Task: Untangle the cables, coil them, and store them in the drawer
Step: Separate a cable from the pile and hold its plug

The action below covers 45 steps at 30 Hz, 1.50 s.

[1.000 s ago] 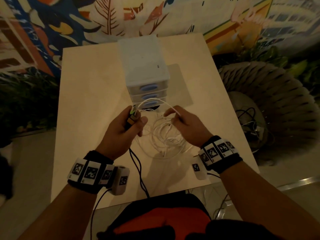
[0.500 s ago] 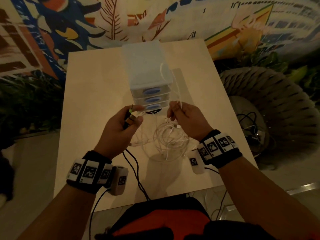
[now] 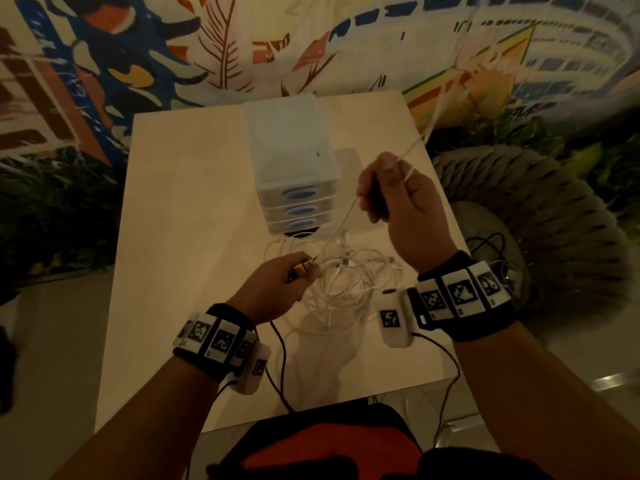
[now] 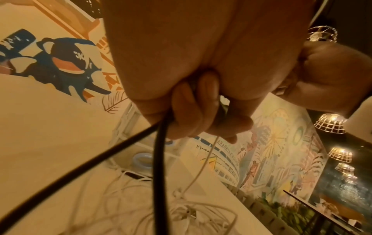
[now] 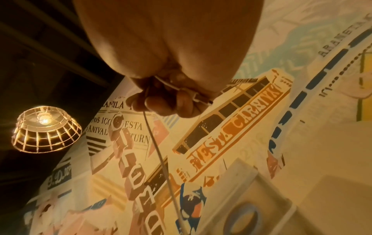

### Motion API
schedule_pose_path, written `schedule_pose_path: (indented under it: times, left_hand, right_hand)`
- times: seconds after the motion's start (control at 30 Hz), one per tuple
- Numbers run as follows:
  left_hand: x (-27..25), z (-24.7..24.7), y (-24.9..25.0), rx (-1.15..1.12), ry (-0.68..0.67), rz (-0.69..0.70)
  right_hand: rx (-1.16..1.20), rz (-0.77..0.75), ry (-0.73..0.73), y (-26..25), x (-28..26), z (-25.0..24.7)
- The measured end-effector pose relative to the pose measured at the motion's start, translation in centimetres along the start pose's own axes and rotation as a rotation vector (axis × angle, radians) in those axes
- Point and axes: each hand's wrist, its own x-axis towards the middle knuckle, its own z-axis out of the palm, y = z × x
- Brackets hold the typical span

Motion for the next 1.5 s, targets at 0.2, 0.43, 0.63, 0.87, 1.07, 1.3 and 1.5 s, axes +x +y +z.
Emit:
schedule_pose_path:
  times: [0.2,0.43,0.63,0.87,1.07,1.3,1.5]
  left_hand:
    - [0.1,-0.1,-2.0,0.008,0.04,-0.136]
    - [-0.7,-1.6,3.2,-0.247,0.197,0.014]
    - [-1.5,-2.8,4.5,-0.506,0.248,0.133]
    - [-2.3,-4.5,3.7,-0.582,0.395,0.206]
    - [-2.6,-4.7,3.2,-0.496,0.506,0.135]
    - [-2.3,-3.6,4.4,-0.374,0.427,0.148]
    - [-2.0,-1.9,3.8,-0.021,0.119,0.087]
  right_hand:
    - [-0.028,-0.031,0.217,0.4,1.0,-4.1]
    - [-0.221,0.273,-0.189,7.0,-2.5,-0.9]
    - [-0.355,0.294,-0.583,9.7,-5.0,2.7]
    - [-0.379,0.232,-0.353,12.9,-4.6,0.5]
    - [-0.148,0.195,-0.044,7.8,-1.9,-1.5]
    - [-0.006,0.273,-0.175,4.0,-2.3,-1.1]
    - [0.22,0.377,-0.199,3.0,-3.6,0.8]
